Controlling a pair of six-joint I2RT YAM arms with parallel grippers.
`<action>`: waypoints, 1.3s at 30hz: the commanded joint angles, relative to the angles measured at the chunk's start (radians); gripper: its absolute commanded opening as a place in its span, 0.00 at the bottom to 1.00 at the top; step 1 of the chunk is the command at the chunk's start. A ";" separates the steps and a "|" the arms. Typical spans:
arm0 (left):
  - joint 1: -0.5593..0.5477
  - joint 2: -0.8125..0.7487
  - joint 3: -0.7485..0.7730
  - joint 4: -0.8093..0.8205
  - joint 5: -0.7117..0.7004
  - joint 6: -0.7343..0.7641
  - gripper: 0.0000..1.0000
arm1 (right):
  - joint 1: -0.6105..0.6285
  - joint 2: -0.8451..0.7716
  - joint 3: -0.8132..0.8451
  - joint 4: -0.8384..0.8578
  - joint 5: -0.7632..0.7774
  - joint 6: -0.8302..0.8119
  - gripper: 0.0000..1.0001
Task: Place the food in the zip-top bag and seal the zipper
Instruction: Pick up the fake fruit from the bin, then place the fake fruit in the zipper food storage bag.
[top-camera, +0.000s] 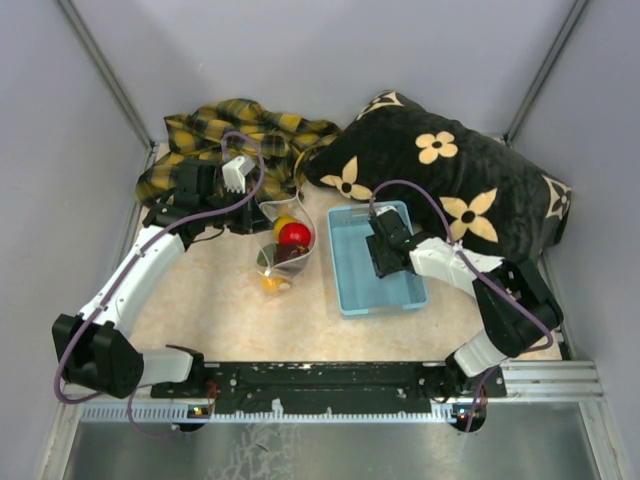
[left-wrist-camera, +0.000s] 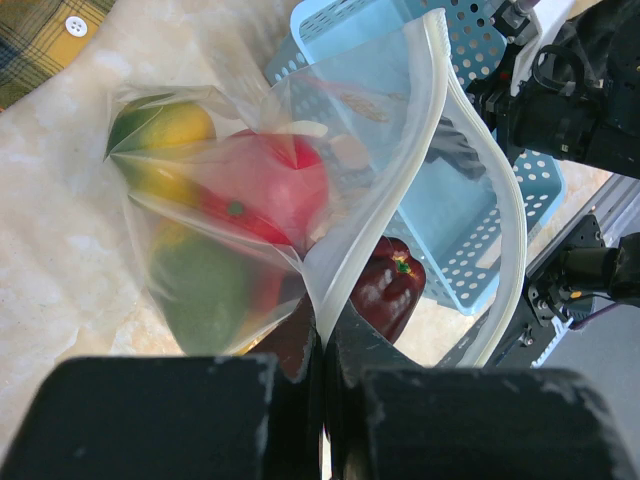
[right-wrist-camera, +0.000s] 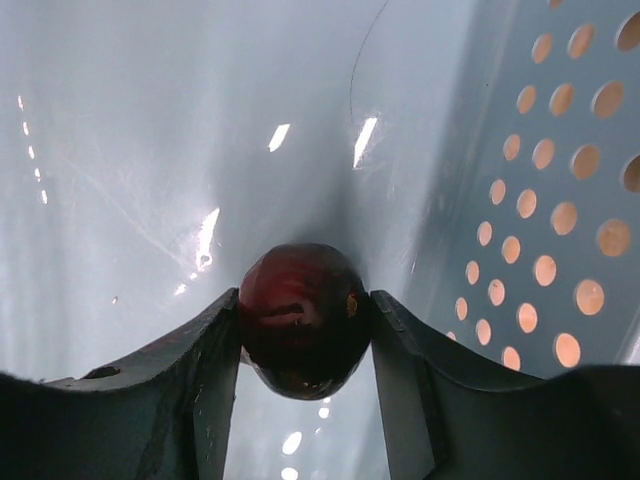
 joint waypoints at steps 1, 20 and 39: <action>0.004 -0.013 -0.009 0.031 0.025 0.004 0.00 | -0.007 -0.083 0.060 -0.041 -0.023 -0.012 0.40; 0.004 -0.013 -0.015 0.044 0.052 -0.005 0.00 | 0.157 -0.363 0.343 -0.094 -0.041 -0.036 0.34; 0.004 -0.022 -0.022 0.052 0.067 -0.010 0.00 | 0.361 -0.142 0.454 0.279 -0.159 -0.075 0.37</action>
